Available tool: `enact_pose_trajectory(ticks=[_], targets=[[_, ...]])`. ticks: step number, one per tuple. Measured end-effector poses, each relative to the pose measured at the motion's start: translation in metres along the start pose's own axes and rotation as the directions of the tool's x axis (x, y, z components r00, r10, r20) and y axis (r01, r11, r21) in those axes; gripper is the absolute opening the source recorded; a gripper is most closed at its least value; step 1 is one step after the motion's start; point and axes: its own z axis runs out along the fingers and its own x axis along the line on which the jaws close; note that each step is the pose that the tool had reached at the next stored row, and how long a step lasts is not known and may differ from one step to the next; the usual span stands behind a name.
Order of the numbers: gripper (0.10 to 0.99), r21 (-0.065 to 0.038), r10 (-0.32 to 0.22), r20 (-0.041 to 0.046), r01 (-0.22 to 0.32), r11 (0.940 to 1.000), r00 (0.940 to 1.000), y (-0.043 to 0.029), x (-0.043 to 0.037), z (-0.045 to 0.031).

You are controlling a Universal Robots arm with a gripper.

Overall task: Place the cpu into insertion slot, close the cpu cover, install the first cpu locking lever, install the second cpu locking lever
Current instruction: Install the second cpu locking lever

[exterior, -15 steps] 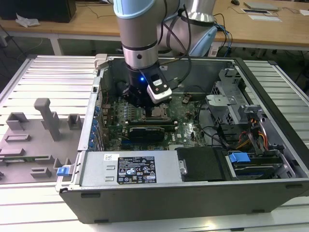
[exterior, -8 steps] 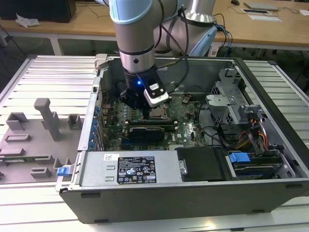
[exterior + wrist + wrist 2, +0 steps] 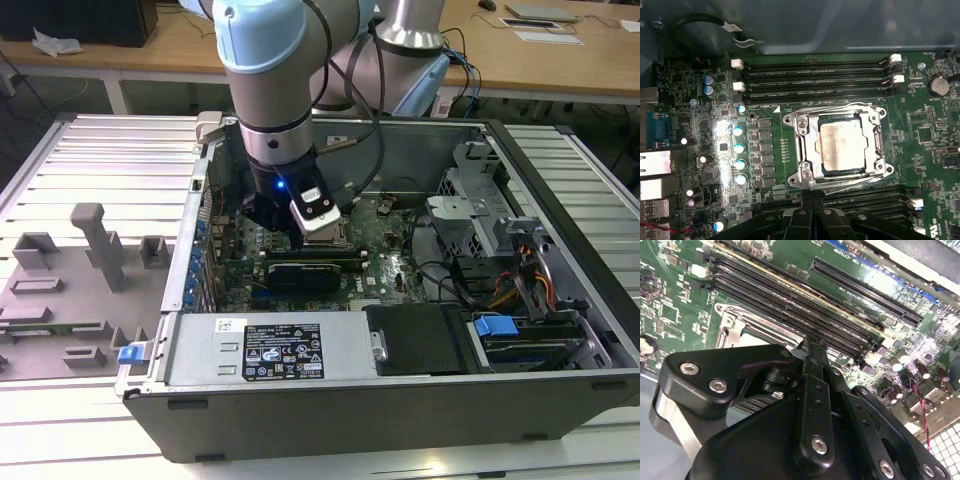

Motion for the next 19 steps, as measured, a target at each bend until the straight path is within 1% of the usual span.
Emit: enact_pose_trajectory(ticks=[1,3,5,7,11,13,14,19], targets=[[0.106,-0.008,0.001,-0.0006,-0.001,1.0,1.0,-0.0005,0.0025,0.0022],[0.106,-0.014,0.002,-0.0012,-0.002,0.9999,1.0,-0.001,0.0037,0.0042],[0.106,-0.028,0.004,-0.0026,-0.004,0.9996,1.0,-0.0015,0.0055,0.007],[0.106,-0.037,0.005,-0.0032,-0.005,0.9993,1.0,-0.0017,0.0063,0.0088],[0.106,-0.05,0.007,-0.0049,-0.007,0.9987,1.0,-0.0023,0.0074,0.0128],[0.106,-0.057,0.008,-0.0059,-0.008,0.9983,1.0,-0.0027,0.0079,0.0159],[0.106,-0.061,0.008,-0.0049,-0.008,0.9981,1.0,-0.0027,0.0078,0.0177],[0.106,-0.062,0.008,-0.0055,-0.009,0.998,0.9999,-0.0028,0.008,0.0175]])
